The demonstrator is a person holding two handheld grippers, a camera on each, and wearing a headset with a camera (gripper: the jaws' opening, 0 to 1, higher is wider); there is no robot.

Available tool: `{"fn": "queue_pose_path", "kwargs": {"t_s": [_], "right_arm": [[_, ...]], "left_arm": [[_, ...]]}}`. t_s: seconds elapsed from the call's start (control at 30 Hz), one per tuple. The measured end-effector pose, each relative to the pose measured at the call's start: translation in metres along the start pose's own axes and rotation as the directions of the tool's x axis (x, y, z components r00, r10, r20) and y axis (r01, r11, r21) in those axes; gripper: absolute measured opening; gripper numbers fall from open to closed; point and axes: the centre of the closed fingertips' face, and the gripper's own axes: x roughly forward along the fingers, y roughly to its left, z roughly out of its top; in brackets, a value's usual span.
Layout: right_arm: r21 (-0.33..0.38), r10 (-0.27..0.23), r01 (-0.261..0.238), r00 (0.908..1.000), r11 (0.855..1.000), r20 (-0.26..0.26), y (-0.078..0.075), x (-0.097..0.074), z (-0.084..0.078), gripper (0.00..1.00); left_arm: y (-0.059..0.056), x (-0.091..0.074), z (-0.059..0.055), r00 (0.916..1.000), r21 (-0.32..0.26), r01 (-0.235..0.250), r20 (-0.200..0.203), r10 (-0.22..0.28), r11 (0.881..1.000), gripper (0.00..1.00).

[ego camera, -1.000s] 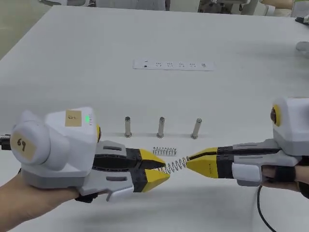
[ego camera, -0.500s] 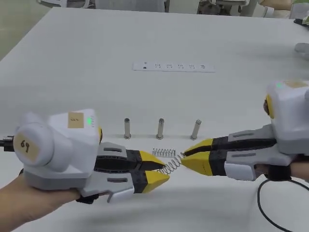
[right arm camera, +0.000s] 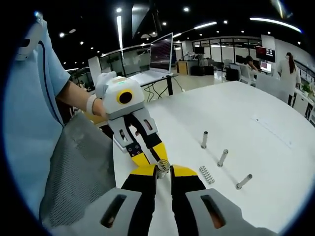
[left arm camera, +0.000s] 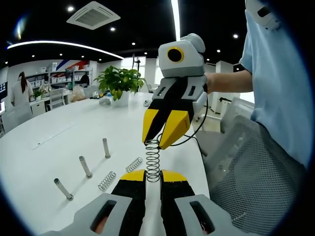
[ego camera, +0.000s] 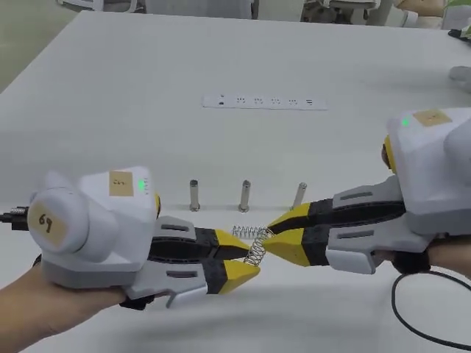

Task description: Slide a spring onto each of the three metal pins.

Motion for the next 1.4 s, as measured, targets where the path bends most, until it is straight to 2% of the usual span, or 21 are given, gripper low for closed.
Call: {"fn": "queue_pose_path", "kwargs": {"t_s": [0.27, 0.4, 0.47, 0.53, 0.6, 0.67, 0.73, 0.9, 0.97, 1.17, 1.4], "right_arm": [[-0.013, 0.003, -0.003, 0.9999, 1.0, -0.013, 0.0, 0.001, -0.002, 0.08], [-0.052, 0.004, -0.005, 0.9996, 0.999, -0.029, 0.0, 0.001, -0.004, 0.08], [-0.076, 0.003, -0.006, 0.9989, 0.997, -0.048, 0.0, 0.001, -0.006, 0.11], [-0.099, 0.002, -0.009, 0.9974, 0.995, -0.072, -0.001, 0.001, -0.009, 0.19], [-0.136, 0.022, -0.037, 0.9936, 0.99, -0.111, 0.002, -0.001, -0.014, 0.19], [-0.156, 0.027, -0.047, 0.9914, 0.987, -0.128, 0.003, -0.001, -0.015, 0.23], [-0.184, 0.042, -0.074, 0.9843, 0.98, -0.172, 0.006, -0.002, -0.02, 0.24], [-0.239, 0.07, -0.128, 0.9684, 0.962, -0.239, 0.013, 0.0, -0.029, 0.24], [-0.249, 0.07, -0.134, 0.966, 0.959, -0.249, 0.015, 0.001, -0.03, 0.23], [-0.28, 0.081, -0.16, 0.9591, 0.947, -0.271, 0.02, 0.004, -0.03, 0.22], [-0.304, 0.09, -0.183, 0.9516, 0.935, -0.294, 0.024, 0.009, -0.032, 0.2]], "left_arm": [[-0.001, 0.001, -0.003, 0.9999, 0.001, 0.007, -0.01, -0.007, 1.0, 0.02], [-0.002, 0.001, -0.004, 0.9998, 0.007, 0.009, -0.019, -0.009, 1.0, 0.02], [-0.003, 0.001, -0.006, 0.9995, 0.01, 0.015, -0.028, -0.015, 1.0, 0.02], [-0.004, 0.001, -0.009, 0.9988, 0.019, 0.022, -0.044, -0.021, 1.0, 0.02], [-0.005, 0.001, -0.011, 0.9978, 0.033, 0.032, -0.059, -0.03, 0.999, 0.02], [-0.006, 0.0, -0.014, 0.9962, 0.049, 0.042, -0.079, -0.038, 0.998, 0.02], [-0.008, 0.0, -0.016, 0.9944, 0.072, 0.053, -0.095, -0.046, 0.996, 0.02], [-0.013, 0.001, -0.019, 0.9876, 0.127, 0.087, -0.141, -0.069, 0.988, 0.02], [-0.015, 0.001, -0.021, 0.9832, 0.159, 0.102, -0.166, -0.076, 0.982, 0.02], [-0.02, 0.003, -0.026, 0.9727, 0.197, 0.143, -0.209, -0.1, 0.97, 0.02], [-0.02, 0.003, -0.029, 0.9641, 0.229, 0.164, -0.243, -0.107, 0.96, 0.02]]}}
